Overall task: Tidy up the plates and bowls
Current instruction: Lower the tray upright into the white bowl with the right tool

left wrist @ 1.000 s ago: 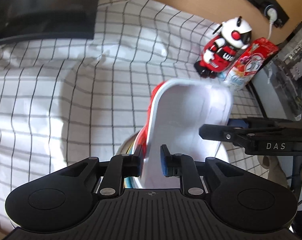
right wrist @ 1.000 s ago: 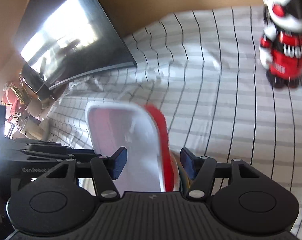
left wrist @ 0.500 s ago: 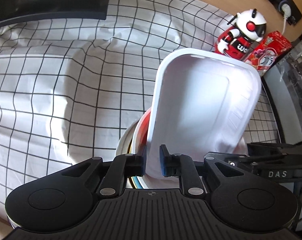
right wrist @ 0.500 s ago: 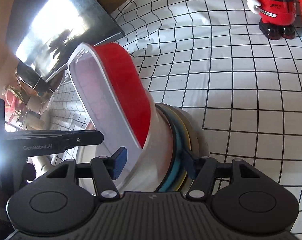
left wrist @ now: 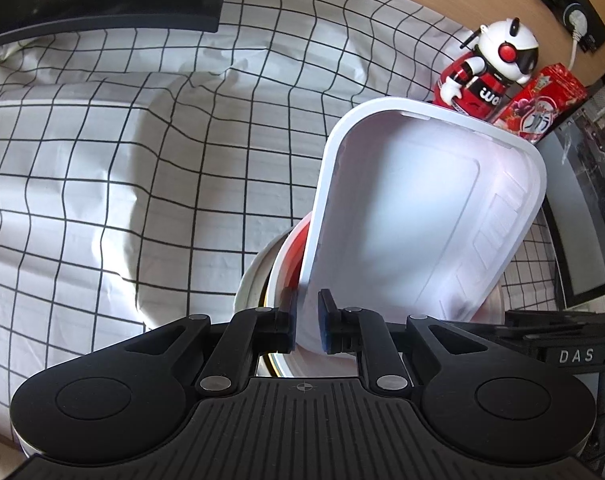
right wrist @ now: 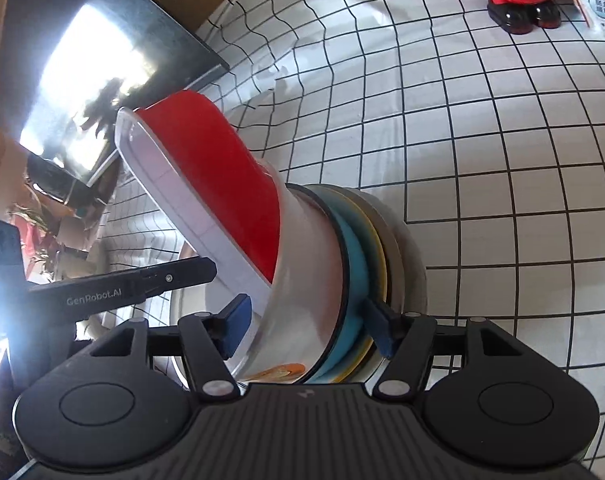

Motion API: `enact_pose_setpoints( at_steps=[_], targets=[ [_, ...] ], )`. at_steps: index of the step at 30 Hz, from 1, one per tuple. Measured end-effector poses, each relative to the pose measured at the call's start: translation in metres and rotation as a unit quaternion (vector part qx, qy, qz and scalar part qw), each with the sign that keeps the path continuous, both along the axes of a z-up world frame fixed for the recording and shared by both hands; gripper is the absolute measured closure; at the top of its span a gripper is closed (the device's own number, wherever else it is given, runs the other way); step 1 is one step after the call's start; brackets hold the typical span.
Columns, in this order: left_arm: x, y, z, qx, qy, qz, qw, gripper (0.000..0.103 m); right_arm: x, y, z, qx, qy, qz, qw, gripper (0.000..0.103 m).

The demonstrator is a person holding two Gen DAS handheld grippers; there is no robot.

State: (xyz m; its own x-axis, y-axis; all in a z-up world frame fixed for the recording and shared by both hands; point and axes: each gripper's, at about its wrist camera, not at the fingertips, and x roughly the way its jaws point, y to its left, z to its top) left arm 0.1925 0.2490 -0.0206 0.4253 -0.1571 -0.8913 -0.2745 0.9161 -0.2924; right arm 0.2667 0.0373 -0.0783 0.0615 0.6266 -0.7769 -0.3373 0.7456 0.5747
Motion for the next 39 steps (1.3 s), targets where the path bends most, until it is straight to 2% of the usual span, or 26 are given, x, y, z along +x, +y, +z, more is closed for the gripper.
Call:
enact_pose_setpoints(
  at_steps=[9,12,14,21,24,28,33,39],
  targets=[
    [-0.004,0.005,0.001,-0.018,0.006,0.001,0.9998,0.088,-0.007,0.007,0.005,-0.032,-0.018,0.009,0.999,0.038],
    [-0.003,0.005,0.001,-0.019,0.008,-0.001,0.9998,0.088,-0.011,0.009,0.014,-0.071,-0.058,0.009,0.996,0.037],
    [-0.001,0.004,0.001,-0.013,0.010,-0.007,0.9998,0.088,-0.010,0.007,0.015,-0.078,-0.063,0.009,0.995,0.035],
    [0.006,0.004,0.000,-0.006,0.017,-0.023,0.9996,0.088,-0.004,0.002,-0.006,-0.037,0.030,0.007,0.999,0.031],
    [0.006,0.006,0.000,-0.011,0.020,-0.023,0.9995,0.088,-0.008,0.009,-0.004,-0.049,0.020,0.008,0.999,0.030],
    [0.006,0.011,-0.002,-0.005,0.023,-0.016,0.9996,0.088,-0.002,0.011,-0.003,-0.030,0.014,0.012,0.999,0.030],
    [0.003,0.017,0.001,-0.034,0.020,-0.008,0.9992,0.088,0.001,0.008,-0.006,-0.035,0.004,0.014,0.999,0.030],
    [-0.003,0.018,0.007,-0.031,0.010,-0.017,0.9993,0.088,0.001,0.003,0.015,-0.026,-0.038,-0.013,0.999,0.031]
  ],
)
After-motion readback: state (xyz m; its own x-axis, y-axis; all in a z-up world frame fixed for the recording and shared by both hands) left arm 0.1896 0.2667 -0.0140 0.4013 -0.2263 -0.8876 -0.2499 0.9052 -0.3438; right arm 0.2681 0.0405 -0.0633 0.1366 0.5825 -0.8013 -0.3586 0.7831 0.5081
